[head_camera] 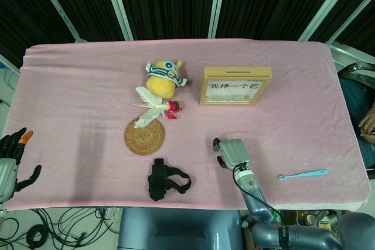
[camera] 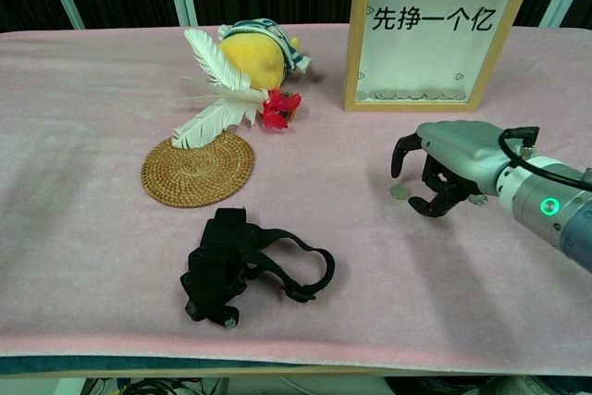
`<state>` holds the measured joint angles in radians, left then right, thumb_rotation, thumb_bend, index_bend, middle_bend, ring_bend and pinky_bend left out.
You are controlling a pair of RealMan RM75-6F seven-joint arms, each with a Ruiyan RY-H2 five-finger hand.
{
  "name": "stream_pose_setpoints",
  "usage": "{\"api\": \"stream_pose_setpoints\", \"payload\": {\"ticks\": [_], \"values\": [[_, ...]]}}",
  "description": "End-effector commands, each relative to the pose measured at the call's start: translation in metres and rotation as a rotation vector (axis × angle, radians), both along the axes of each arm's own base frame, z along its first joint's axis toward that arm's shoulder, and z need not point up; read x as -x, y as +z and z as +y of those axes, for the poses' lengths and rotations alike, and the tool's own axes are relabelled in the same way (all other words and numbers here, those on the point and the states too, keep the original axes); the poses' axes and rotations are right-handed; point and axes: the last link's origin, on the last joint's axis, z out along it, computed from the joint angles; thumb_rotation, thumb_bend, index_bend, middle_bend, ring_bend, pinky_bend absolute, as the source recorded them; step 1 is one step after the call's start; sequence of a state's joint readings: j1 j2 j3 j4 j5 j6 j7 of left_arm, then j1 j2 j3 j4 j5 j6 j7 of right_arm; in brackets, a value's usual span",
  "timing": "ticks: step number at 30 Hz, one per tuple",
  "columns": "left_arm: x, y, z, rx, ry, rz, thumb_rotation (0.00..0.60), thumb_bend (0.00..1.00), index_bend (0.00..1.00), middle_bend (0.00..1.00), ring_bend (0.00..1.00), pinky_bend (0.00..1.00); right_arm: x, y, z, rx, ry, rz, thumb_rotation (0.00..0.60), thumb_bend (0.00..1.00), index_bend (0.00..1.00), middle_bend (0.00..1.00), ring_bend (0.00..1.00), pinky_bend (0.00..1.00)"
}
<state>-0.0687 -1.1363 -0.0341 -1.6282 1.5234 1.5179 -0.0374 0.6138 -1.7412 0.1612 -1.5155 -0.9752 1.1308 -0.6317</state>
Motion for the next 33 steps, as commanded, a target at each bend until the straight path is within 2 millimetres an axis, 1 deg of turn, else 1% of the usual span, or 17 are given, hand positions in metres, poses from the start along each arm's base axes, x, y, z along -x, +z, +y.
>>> {"api": "stream_pose_setpoints", "payload": {"ticks": [1,12,33], "values": [[-0.0002,0.0,0.0,0.0,0.0,-0.001,0.6,0.35,0.06,0.0,0.0,0.0,0.0001,-0.0022,-0.0002,-0.003,-0.001,0.0,0.6,0.32,0.38,0.93,0.96,0.98],[0.0002,0.0005,0.0005,-0.001,0.001,-0.003,0.6,0.35,0.06,0.0,0.0,0.0,0.002,-0.0096,-0.005,-0.011,-0.007,0.013,0.6,0.32,0.38,0.92,0.96,0.98],[0.0001,0.0007,0.0005,-0.004,0.0,-0.001,0.6,0.35,0.06,0.0,0.0,0.0,0.005,-0.0096,-0.0064,-0.022,-0.011,0.011,0.6,0.32,0.38,0.92,0.96,0.98]]}}
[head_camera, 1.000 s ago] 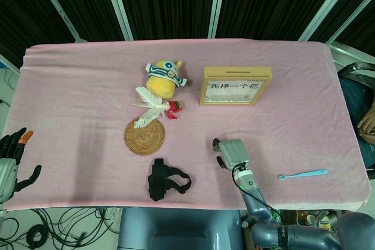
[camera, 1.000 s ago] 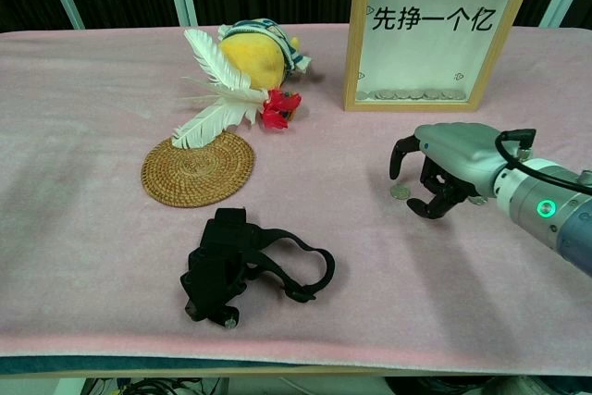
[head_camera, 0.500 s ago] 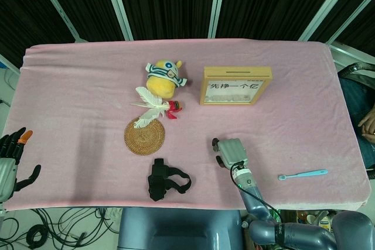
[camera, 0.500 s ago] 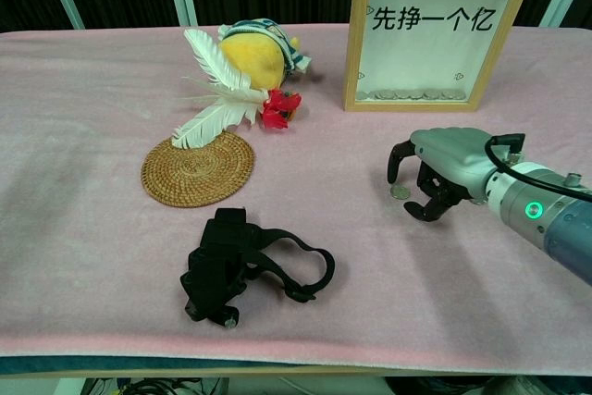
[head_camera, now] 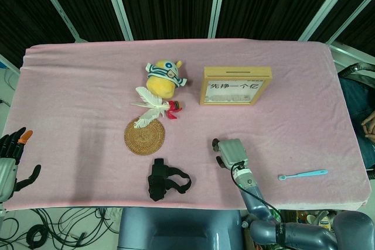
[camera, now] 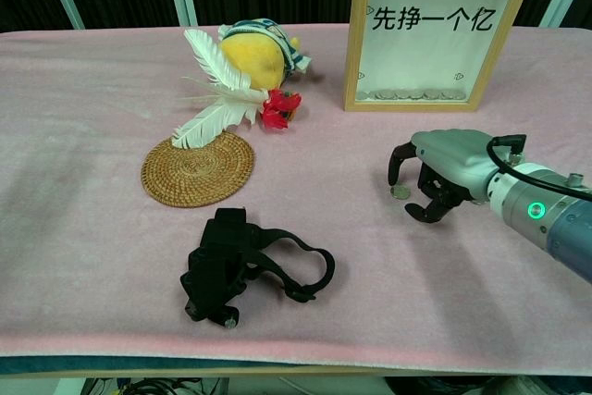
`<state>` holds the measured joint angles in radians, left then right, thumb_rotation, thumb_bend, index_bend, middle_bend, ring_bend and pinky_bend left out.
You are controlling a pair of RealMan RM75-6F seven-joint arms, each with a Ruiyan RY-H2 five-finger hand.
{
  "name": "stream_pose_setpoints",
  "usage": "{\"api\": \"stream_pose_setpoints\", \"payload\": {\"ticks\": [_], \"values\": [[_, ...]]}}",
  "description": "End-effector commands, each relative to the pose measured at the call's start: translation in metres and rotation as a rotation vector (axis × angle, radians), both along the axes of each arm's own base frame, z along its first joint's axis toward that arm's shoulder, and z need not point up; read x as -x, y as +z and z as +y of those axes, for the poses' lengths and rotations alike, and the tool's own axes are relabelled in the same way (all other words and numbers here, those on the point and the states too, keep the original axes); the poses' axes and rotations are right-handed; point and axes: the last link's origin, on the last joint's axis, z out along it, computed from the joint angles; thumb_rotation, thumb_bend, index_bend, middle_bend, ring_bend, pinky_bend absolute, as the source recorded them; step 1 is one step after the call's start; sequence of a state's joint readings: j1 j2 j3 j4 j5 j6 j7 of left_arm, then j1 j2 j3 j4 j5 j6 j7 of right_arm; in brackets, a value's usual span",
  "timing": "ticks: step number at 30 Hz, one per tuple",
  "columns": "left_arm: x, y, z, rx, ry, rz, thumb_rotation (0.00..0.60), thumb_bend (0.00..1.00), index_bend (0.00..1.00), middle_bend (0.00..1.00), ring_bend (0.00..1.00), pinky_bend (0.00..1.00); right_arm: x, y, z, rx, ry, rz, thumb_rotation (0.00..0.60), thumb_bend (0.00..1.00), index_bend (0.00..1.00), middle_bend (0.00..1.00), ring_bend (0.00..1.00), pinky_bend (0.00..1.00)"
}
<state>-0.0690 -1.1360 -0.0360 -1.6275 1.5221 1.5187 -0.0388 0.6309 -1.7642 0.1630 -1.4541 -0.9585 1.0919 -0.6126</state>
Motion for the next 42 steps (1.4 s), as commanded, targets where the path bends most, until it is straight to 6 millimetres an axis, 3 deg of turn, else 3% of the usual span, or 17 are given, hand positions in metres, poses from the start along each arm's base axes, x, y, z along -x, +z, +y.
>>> {"api": "stream_pose_setpoints", "payload": {"ticks": [1,30,42], "values": [[-0.0001,0.0002,0.0,-0.001,0.0,-0.001,0.6,0.35,0.06,0.0,0.0,0.0,0.0008,-0.0003,-0.0005,-0.001,-0.002,0.001,0.6,0.33,0.38,0.92,0.96,0.98],[0.0,0.0,0.0003,0.0,0.002,0.003,0.6,0.35,0.06,0.0,0.0,0.0,0.0039,-0.0019,-0.003,-0.004,-0.006,0.007,0.6,0.33,0.39,0.93,0.96,0.98],[-0.0002,-0.0001,0.0004,-0.001,0.001,0.004,0.6,0.35,0.06,0.0,0.0,0.0,0.0053,-0.0036,-0.0056,-0.004,-0.01,0.007,0.6,0.34,0.45,0.93,0.96,0.98]]}}
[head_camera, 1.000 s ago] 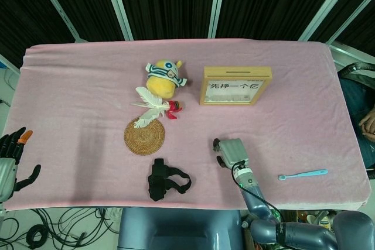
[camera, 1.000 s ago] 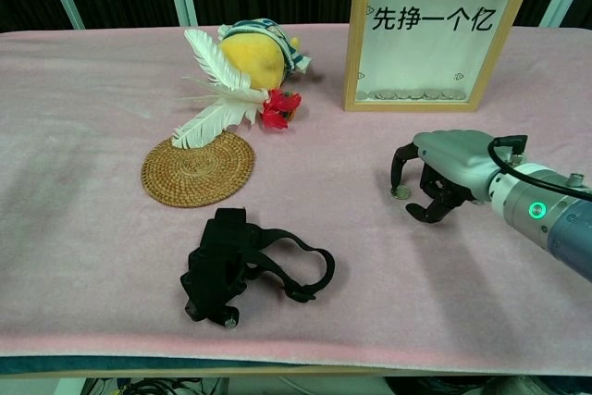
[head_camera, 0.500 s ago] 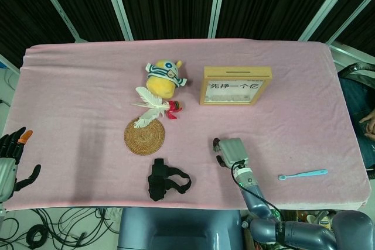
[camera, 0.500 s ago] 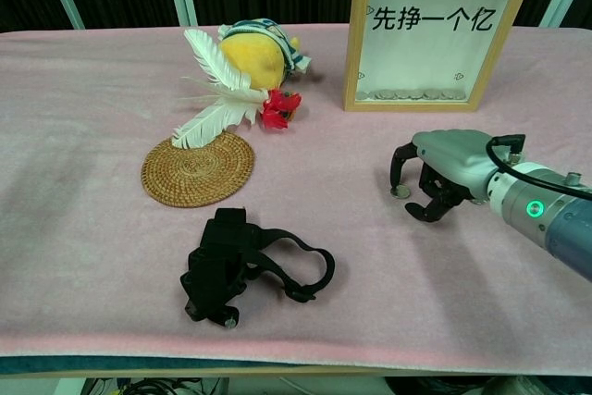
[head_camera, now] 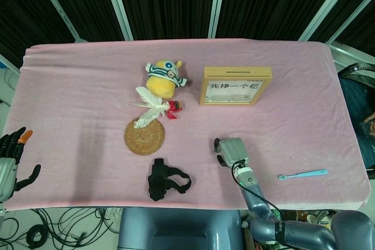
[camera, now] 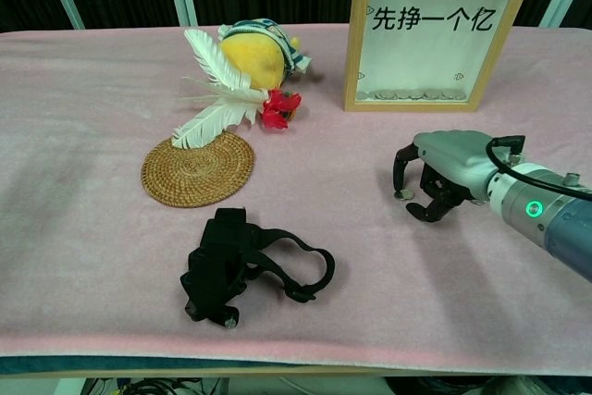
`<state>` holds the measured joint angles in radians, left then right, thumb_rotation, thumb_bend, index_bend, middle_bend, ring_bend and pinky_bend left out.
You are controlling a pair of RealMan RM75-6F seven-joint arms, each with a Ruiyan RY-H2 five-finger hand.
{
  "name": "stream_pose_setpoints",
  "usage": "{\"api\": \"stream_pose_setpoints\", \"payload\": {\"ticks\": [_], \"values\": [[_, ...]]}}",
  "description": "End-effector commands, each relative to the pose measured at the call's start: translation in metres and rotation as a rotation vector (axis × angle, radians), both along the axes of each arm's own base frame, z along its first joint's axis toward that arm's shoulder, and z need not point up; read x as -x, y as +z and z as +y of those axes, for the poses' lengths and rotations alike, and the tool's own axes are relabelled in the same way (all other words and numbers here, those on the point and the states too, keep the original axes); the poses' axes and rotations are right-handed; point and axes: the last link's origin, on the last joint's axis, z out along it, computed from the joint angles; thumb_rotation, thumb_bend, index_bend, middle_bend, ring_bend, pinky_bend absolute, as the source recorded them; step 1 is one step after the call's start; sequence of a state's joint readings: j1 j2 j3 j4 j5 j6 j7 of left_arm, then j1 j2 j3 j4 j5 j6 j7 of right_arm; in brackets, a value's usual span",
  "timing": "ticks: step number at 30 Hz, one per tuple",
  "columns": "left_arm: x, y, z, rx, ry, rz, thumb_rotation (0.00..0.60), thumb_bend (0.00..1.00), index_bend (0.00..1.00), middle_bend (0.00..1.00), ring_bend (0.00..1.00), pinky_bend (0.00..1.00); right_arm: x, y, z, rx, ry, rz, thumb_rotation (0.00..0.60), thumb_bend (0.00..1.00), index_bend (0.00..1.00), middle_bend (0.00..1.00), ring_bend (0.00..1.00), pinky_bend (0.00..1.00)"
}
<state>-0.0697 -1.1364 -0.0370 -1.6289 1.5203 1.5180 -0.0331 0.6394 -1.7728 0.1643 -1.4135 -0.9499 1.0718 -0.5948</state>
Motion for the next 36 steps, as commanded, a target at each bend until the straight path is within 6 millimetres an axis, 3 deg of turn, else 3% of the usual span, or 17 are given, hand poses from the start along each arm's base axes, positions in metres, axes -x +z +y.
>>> {"api": "stream_pose_setpoints", "payload": {"ticks": [1,36], "values": [[0.0,0.0,0.0,0.0,0.001,0.0,0.6,0.35,0.06,0.0,0.0,0.0,-0.0003,-0.0008,-0.0009,0.0,0.0,-0.002,0.6,0.34,0.46,0.92,0.96,0.98],[0.0002,0.0006,-0.0008,0.002,0.006,0.0,0.6,0.35,0.06,0.0,0.0,0.0,-0.0007,0.0004,-0.0071,0.018,0.004,-0.022,0.6,0.38,0.53,0.93,0.96,0.98]]}}
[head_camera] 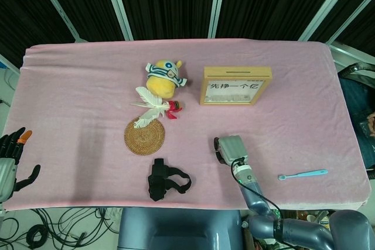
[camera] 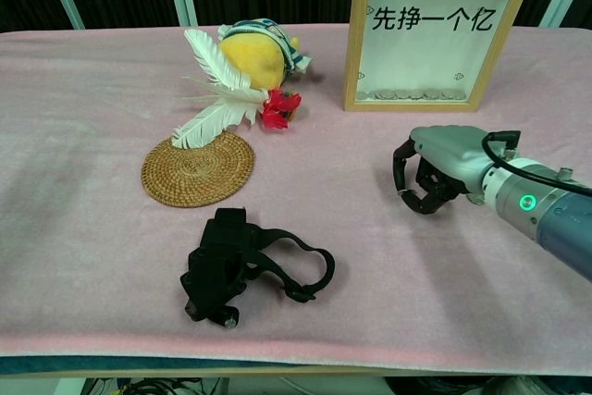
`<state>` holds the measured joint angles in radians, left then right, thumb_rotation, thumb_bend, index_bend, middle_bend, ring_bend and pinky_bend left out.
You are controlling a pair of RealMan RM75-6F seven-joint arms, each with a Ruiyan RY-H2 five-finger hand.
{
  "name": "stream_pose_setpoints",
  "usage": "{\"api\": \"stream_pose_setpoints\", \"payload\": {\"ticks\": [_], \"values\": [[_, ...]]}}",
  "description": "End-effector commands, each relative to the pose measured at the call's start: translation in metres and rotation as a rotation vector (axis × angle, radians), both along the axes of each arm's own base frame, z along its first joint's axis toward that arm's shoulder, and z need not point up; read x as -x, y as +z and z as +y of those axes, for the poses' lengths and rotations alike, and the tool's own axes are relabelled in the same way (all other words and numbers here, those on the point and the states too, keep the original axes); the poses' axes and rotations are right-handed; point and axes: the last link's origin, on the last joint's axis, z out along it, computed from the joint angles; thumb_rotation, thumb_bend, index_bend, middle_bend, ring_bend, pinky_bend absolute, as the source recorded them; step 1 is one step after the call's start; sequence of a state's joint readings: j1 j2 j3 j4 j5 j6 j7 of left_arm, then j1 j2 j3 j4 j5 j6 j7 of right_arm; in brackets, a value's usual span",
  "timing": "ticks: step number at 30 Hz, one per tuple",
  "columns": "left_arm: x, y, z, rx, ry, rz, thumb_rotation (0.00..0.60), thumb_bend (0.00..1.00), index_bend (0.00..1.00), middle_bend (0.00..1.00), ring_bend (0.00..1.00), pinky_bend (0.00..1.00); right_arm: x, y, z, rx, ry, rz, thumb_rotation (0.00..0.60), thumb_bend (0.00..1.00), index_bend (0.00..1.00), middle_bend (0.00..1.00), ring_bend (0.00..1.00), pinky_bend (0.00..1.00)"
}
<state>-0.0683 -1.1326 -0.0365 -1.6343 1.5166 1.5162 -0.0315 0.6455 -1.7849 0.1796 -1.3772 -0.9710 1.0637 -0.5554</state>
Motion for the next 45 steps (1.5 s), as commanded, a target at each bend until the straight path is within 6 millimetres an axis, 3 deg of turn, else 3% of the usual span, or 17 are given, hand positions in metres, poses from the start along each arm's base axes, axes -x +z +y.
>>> {"api": "stream_pose_setpoints", "payload": {"ticks": [1,17,23,27,35,40,45], "values": [[0.0,0.0,0.0,0.001,0.001,0.0,0.6,0.35,0.06,0.0,0.0,0.0,0.0,0.001,0.0,0.001,0.0,0.002,0.6,0.39,0.53,0.93,0.96,0.98],[0.001,0.001,-0.001,-0.002,0.006,-0.002,0.6,0.35,0.06,0.0,0.0,0.0,0.0,-0.001,0.0,-0.004,0.0,-0.003,0.6,0.46,0.66,0.93,0.96,0.98],[0.001,0.001,-0.001,-0.002,0.007,-0.004,0.6,0.35,0.06,0.0,0.0,0.0,-0.008,0.011,-0.003,0.03,0.018,-0.047,0.6,0.44,0.68,0.93,0.96,0.98],[0.001,0.001,-0.001,-0.002,0.009,-0.007,0.6,0.35,0.06,0.0,0.0,0.0,-0.019,0.04,-0.007,0.097,0.045,-0.089,0.6,0.39,0.69,0.93,0.96,0.98],[0.002,0.0,-0.001,0.004,0.016,-0.009,0.6,0.35,0.06,0.0,0.0,0.0,-0.046,0.123,-0.015,0.243,0.1,-0.123,0.6,0.37,0.7,0.93,0.96,0.98],[0.003,0.001,0.001,0.001,0.024,-0.011,0.6,0.35,0.06,0.0,0.0,0.0,-0.069,0.17,-0.034,0.33,0.132,-0.095,0.6,0.37,0.71,0.93,0.96,0.98],[0.004,0.001,0.001,-0.001,0.037,-0.017,0.6,0.35,0.06,0.0,0.0,0.0,-0.092,0.201,-0.056,0.355,0.131,-0.077,0.6,0.37,0.71,0.93,0.96,0.98]]}}
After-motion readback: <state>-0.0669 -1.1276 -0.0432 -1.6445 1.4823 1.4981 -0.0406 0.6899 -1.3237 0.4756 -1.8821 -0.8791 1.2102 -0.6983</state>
